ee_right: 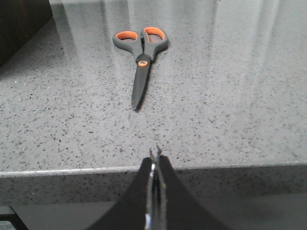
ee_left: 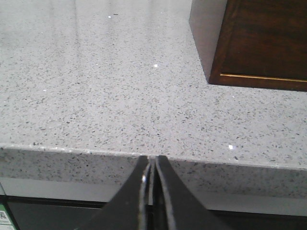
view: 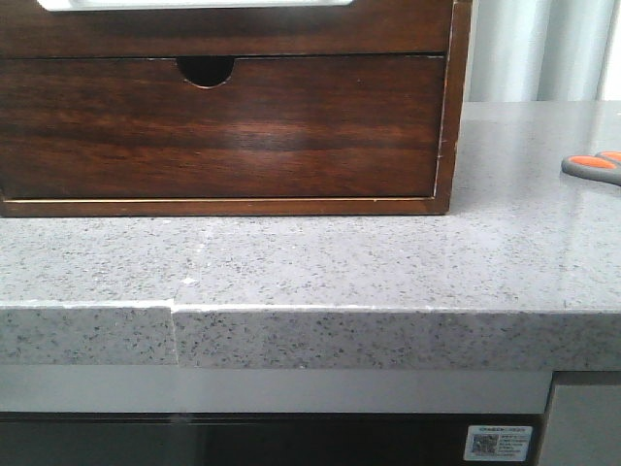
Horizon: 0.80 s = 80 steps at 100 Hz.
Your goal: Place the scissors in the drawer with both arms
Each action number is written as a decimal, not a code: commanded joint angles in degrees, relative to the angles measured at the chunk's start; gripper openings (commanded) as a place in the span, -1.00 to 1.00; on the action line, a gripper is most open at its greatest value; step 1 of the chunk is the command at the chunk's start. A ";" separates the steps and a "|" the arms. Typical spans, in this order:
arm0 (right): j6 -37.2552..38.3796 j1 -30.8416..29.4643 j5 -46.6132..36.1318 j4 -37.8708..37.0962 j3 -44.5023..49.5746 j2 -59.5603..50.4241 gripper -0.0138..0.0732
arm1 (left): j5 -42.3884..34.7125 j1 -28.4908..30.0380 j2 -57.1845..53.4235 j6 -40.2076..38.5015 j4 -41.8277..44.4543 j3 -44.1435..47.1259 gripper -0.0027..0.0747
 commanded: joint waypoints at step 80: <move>-0.45 -0.26 -1.42 -0.16 0.61 -1.20 -0.82 | -5.49 -0.17 -1.71 -0.40 -0.06 1.28 -0.98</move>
